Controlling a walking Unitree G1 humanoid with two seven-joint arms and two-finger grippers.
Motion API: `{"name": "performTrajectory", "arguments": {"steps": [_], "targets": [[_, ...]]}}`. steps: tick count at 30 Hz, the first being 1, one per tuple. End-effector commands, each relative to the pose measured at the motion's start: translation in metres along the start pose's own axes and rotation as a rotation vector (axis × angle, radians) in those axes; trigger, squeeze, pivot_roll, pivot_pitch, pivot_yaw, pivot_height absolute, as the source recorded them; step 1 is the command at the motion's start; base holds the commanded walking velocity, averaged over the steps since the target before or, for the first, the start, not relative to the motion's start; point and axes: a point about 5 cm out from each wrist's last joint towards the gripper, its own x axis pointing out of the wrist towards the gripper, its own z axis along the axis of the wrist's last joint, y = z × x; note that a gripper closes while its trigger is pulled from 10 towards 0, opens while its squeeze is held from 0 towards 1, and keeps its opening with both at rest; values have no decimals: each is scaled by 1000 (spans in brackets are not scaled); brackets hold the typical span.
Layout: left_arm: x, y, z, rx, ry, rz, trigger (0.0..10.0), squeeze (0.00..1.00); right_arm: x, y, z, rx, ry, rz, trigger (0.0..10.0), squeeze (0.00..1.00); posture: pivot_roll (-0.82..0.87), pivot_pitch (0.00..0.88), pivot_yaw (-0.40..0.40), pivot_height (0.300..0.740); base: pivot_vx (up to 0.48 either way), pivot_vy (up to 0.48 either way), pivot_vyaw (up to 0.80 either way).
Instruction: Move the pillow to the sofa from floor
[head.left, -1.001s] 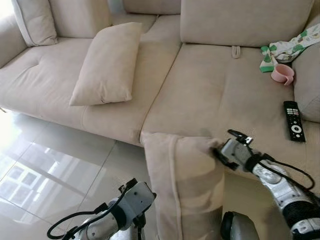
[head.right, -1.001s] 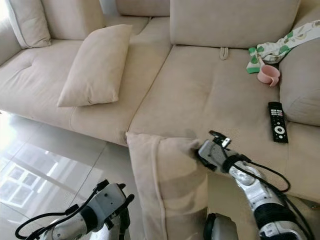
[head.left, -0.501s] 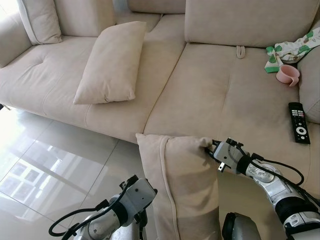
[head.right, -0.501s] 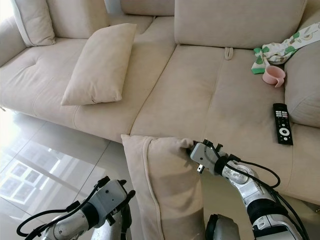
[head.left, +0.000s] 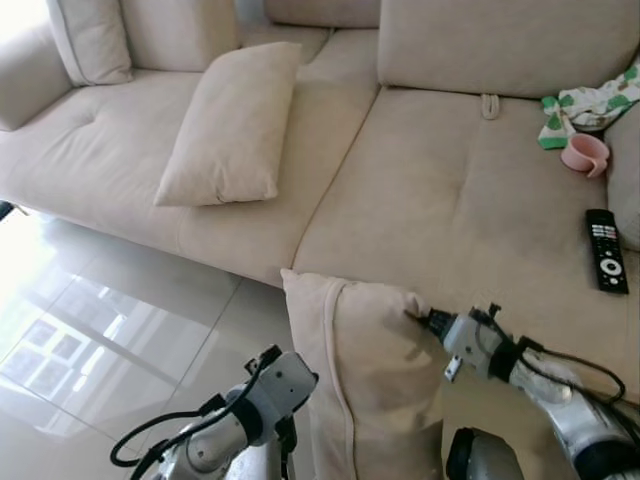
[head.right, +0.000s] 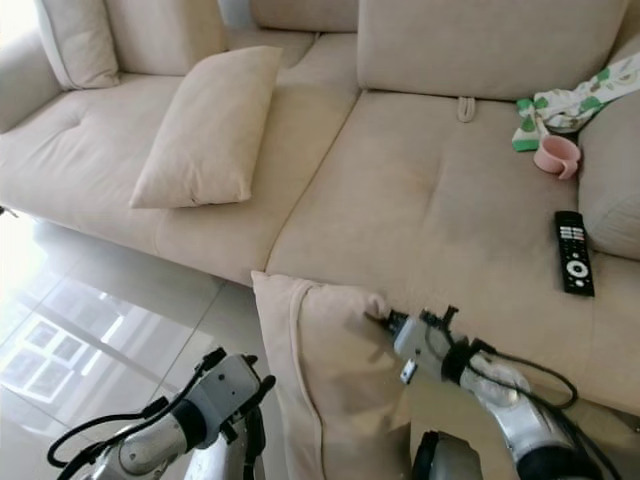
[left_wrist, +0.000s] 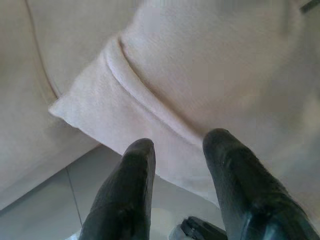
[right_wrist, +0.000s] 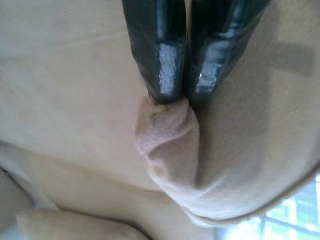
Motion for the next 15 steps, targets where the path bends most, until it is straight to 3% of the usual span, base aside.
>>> {"name": "performTrajectory", "arguments": {"steps": [1, 3, 4, 5, 11, 14, 15], "targets": [[-2, -3, -9, 21, 36, -4, 10000, 0, 2, 11, 5, -15, -29, 58, 0, 0, 331, 250, 147, 497, 0, 0, 0], [2, -1, -8, 46, 22, -11, 10000, 0, -11, 31, 9, -59, -37, 129, 0, 0, 294, 232, 142, 497, 0, 0, 0], [2, -1, -8, 46, 22, -11, 10000, 0, -11, 31, 9, -59, -37, 129, 0, 0, 294, 232, 142, 497, 0, 0, 0], [7, 5, -8, 86, 12, -23, 10000, 0, -23, 44, 10, -101, -35, 191, 0, 0, 269, 221, 141, 497, 0, 0, 0], [14, 17, -9, 162, -4, -42, 10000, 0, -32, 48, 15, -181, -43, 257, 0, 0, 233, 203, 134, 497, 0, 0, 0], [24, 31, -7, 278, -24, -54, 10000, 0, -36, 45, 23, -318, -69, 342, 0, 0, 208, 185, 128, 497, 0, 0, 0], [24, 31, -7, 278, -24, -54, 10000, 0, -36, 45, 23, -318, -69, 342, 0, 0, 208, 185, 128, 497, 0, 0, 0]]}}
